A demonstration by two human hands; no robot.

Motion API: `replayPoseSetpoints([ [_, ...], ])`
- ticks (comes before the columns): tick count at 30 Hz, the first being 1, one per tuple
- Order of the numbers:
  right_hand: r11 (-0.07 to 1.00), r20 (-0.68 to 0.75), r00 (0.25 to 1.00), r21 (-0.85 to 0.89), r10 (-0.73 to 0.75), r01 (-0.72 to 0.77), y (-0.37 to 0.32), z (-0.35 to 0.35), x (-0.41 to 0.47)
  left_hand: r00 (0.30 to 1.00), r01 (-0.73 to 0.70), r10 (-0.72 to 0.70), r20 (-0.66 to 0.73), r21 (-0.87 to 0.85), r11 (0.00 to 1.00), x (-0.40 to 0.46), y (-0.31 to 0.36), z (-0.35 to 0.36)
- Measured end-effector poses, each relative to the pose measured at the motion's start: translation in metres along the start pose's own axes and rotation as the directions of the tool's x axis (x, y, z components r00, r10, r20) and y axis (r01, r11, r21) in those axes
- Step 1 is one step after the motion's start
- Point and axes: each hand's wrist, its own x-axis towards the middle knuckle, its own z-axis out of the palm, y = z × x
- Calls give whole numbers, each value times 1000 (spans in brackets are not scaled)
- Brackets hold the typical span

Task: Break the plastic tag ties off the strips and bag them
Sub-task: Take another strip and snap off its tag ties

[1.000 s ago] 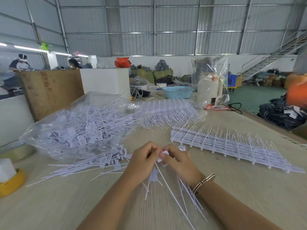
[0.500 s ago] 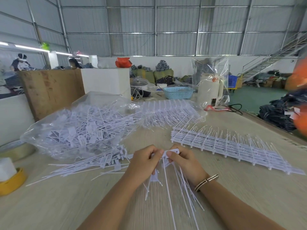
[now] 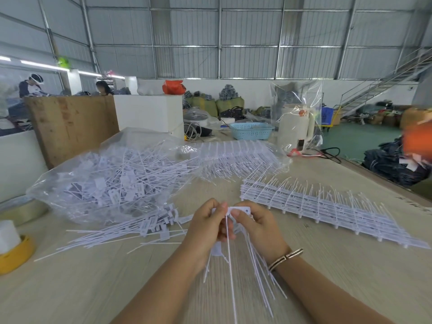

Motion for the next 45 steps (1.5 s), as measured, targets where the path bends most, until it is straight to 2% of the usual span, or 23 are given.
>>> replayPoseSetpoints([
  [6, 978, -9, 994, -179, -107, 104, 2, 0, 3, 979, 193, -202, 11, -340, 920, 0, 3, 6],
  [8, 983, -69, 991, -153, -113, 101, 3, 0, 5, 959, 248, -283, -4, -464, 850, 3, 4, 6],
  [10, 997, -134, 989, -62, -59, 51, 4, -3, 5, 950, 241, -307, -49, -509, 826, 7, 6, 1],
  [14, 999, -150, 988, 33, 24, -19, 4, -9, 2, 955, 200, -279, -97, -484, 852, 7, 9, -12],
  [17, 997, -195, 979, 62, 57, -46, 3, -12, 4, 957, 190, -260, -129, -398, 898, 8, 8, -15],
  [19, 990, -197, 971, 71, 136, -124, 5, -17, 5, 957, 192, -254, -143, -347, 918, 10, 6, -15],
  [21, 972, -184, 958, -46, 220, -232, 9, -21, 5, 954, 187, -252, -160, -336, 923, 12, 3, -14],
  [22, 947, -185, 954, -180, 235, -268, 12, -23, 6, 955, 175, -243, -172, -335, 926, 13, 3, -14],
  [24, 849, -134, 973, -476, 187, -229, 17, -23, 7, 957, 142, -215, -197, -330, 933, 15, 2, -15],
  [25, 799, -95, 981, -569, 169, -193, 18, -22, 8, 958, 126, -199, -205, -321, 939, 15, 2, -16],
  [29, 685, 9, 983, -719, 181, -119, 25, -16, 10, 968, 87, -139, -207, -242, 966, 14, 1, -16],
  [32, 623, 10, 979, -773, 203, -121, 26, -14, 9, 977, 74, -104, -186, -162, 984, 12, 0, -15],
  [35, 681, -45, 984, -716, 172, -152, 19, -15, 9, 980, 49, -65, -187, -89, 995, 9, 1, -14],
  [39, 893, -136, 989, -436, 53, -108, 0, -10, 6, 987, 31, -35, -154, -24, 999, 6, 3, -12],
  [42, 917, -107, 993, -391, 38, -78, -6, -4, 2, 996, 12, -12, -88, 8, 1000, 3, 3, -8],
  [45, 910, -117, 991, -400, 71, -112, -5, 0, 6, 999, -10, 9, -46, -26, 1000, 1, 1, -4],
])
